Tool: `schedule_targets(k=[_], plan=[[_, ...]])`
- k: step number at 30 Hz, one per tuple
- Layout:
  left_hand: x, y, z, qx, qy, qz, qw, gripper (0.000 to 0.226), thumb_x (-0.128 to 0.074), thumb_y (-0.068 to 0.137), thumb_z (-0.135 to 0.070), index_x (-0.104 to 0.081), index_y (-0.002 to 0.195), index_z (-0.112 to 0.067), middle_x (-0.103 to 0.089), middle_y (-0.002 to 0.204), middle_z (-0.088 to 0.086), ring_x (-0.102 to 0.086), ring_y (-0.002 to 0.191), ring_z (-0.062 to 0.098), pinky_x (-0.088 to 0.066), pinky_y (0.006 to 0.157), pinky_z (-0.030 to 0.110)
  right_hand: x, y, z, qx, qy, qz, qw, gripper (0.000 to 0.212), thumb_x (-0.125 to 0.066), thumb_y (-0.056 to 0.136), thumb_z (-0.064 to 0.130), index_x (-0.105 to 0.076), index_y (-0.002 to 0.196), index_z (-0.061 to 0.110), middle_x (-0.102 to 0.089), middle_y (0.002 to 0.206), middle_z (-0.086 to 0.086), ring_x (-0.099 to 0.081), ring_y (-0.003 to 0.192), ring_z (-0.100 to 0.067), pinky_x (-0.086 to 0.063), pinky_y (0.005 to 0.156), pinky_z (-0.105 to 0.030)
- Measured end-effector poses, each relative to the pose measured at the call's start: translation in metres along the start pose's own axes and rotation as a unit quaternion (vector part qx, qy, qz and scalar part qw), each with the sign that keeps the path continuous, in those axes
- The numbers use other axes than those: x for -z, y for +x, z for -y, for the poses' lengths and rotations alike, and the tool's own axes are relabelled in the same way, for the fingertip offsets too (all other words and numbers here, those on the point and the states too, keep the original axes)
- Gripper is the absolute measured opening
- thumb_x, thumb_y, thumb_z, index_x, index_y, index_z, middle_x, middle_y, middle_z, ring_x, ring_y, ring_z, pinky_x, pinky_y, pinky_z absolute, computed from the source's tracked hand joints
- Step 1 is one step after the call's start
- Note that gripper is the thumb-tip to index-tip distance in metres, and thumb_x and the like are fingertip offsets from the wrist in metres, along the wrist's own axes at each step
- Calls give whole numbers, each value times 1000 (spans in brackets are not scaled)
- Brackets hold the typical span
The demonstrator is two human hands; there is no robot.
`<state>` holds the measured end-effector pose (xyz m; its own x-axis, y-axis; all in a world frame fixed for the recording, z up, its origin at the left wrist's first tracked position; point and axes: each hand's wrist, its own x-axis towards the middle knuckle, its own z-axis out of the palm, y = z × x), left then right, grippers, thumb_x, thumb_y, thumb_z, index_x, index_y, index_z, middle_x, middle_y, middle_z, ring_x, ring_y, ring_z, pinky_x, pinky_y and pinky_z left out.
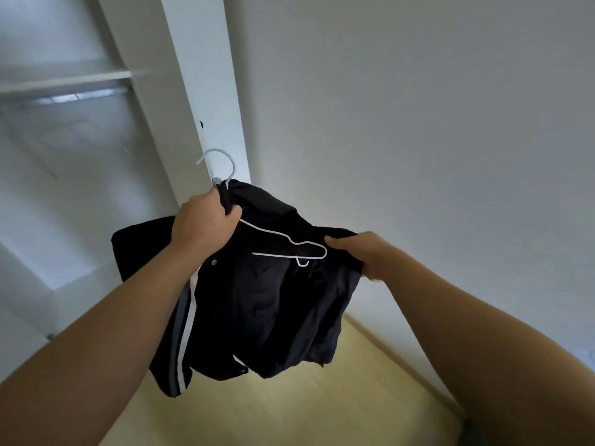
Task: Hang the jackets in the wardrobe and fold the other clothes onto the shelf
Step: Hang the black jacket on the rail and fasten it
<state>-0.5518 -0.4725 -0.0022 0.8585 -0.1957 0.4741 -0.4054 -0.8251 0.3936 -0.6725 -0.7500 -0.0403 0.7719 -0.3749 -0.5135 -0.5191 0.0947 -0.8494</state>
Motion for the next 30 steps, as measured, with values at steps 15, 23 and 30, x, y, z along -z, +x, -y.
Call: schedule_targets(k=[15, 23, 30], plan=[[41, -24, 28, 36, 90, 31, 995, 28, -55, 95, -34, -41, 74, -21, -52, 62, -1, -48, 54, 13, -31, 49, 29, -52, -1, 42, 373, -469, -200, 775, 40, -29, 104, 58, -38, 99, 19, -43, 66, 1, -42, 57, -24, -39, 57, -37], [37, -29, 23, 34, 120, 86, 988, 25, -53, 98, -40, -46, 89, -17, -50, 68, -1, -49, 59, 17, -40, 56, 32, -80, -7, 68, 371, -339, -178, 846, 38, -38, 102, 59, -45, 99, 22, -51, 73, 7, -47, 63, -12, -38, 59, -33], [32, -30, 23, 94, 34, 42, 994, 24, -50, 100, -36, -49, 87, -16, -55, 71, 0, -54, 63, 17, -41, 58, 32, -96, -24, 69, 364, -160, 10, 918, 29, -48, 103, 47, -52, 105, 19, -60, 91, 7, -58, 83, -10, -45, 73, -27]])
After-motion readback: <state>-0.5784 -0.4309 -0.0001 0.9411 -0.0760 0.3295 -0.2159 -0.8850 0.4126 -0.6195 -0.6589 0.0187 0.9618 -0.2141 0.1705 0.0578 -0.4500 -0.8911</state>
